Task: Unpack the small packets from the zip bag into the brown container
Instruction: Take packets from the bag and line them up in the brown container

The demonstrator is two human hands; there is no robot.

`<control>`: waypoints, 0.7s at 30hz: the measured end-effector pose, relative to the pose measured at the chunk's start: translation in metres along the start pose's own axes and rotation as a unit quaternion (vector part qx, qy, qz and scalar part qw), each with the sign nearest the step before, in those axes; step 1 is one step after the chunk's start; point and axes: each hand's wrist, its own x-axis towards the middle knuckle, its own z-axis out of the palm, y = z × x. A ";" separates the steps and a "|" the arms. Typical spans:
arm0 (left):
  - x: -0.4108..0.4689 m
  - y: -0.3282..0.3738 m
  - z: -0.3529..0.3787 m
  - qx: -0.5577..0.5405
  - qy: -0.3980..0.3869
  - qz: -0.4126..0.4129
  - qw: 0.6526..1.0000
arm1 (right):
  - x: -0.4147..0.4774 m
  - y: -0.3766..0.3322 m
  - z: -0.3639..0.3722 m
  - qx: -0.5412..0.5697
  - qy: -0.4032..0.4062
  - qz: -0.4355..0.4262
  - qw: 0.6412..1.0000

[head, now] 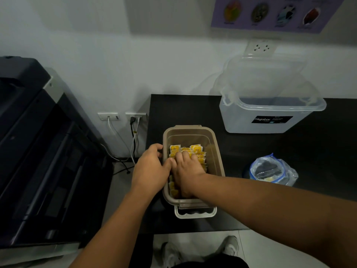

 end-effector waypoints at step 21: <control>-0.009 0.029 -0.023 0.020 0.057 0.002 0.998 | -0.029 0.045 -0.032 0.238 0.094 -0.035 0.966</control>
